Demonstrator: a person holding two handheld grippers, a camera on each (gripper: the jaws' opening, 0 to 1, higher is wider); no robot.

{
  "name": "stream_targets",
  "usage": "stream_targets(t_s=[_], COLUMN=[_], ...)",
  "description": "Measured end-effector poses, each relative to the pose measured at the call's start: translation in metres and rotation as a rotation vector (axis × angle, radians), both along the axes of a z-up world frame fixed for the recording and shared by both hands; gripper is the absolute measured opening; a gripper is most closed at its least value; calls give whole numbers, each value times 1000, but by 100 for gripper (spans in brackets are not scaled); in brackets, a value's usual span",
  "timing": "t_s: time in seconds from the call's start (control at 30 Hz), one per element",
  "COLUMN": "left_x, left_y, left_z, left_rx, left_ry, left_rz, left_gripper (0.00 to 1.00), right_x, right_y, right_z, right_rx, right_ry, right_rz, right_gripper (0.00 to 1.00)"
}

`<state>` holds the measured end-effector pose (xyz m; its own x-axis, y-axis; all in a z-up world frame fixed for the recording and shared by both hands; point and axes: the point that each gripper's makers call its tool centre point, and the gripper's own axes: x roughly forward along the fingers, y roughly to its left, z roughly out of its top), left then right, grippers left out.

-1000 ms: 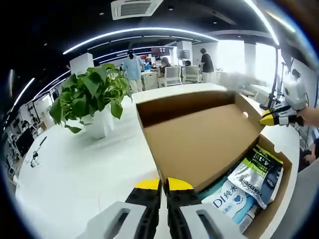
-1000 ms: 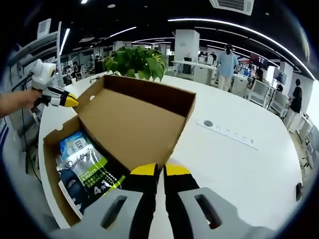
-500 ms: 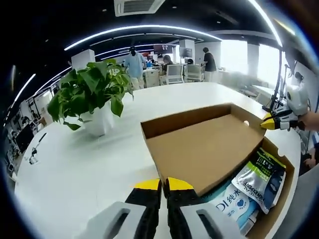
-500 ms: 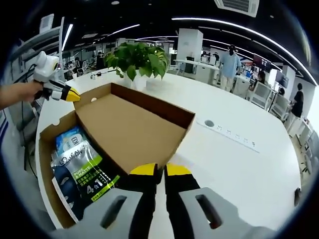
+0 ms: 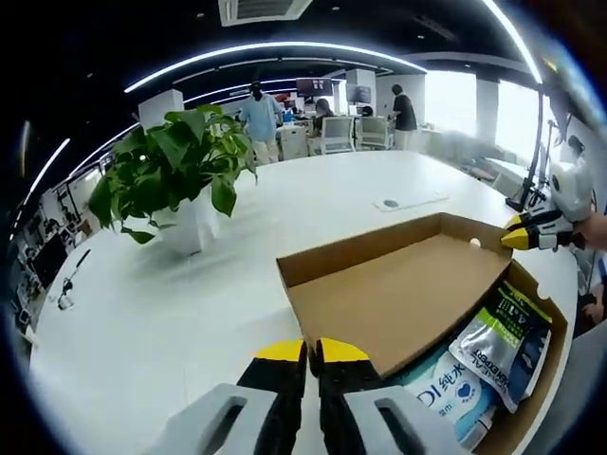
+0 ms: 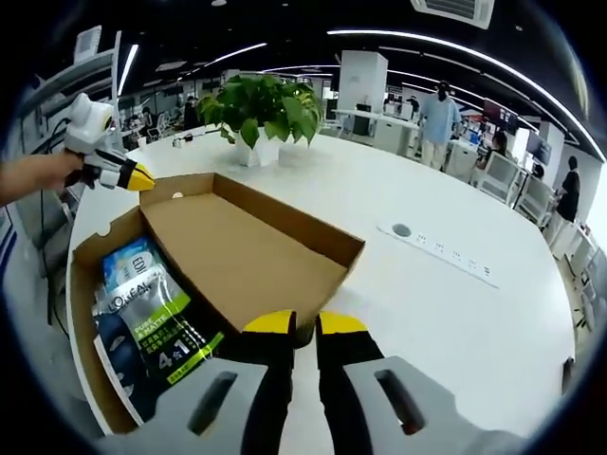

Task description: Operate the shoe box by opening the lid, removing the specified soft item, and placing it in the target area until the item is outside and the box remains undamaged.

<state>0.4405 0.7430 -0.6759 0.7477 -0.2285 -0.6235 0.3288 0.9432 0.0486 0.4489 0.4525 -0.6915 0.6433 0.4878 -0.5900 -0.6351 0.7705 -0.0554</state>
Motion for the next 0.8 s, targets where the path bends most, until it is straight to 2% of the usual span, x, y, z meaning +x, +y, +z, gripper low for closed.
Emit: stream_targets(t_s=[0.33, 0.53, 0.63, 0.67, 0.7, 0.8], left_x=[1, 0, -1, -1, -1, -2], left_y=[1, -1, 0, 0, -1, -1], left_z=[-3, -2, -1, -1, -1, -1], left_rx=[-8, 14, 10, 11, 14, 19], left_ry=[24, 23, 25, 25, 24, 26], left_rz=[24, 22, 27, 27, 27, 27], left_gripper=[3, 3, 3, 4, 4, 4], right_x=[1, -1, -7, -10, -11, -19], right_y=[0, 1, 0, 1, 2, 1], right_z=[-1, 1, 0, 2, 4, 6], right_rx=[20, 21, 34, 68, 89, 85], right_ry=[21, 13, 40, 60, 61, 55], right_rz=[-13, -16, -21, -31, -37, -33], right_gripper=[7, 9, 13, 14, 16, 19])
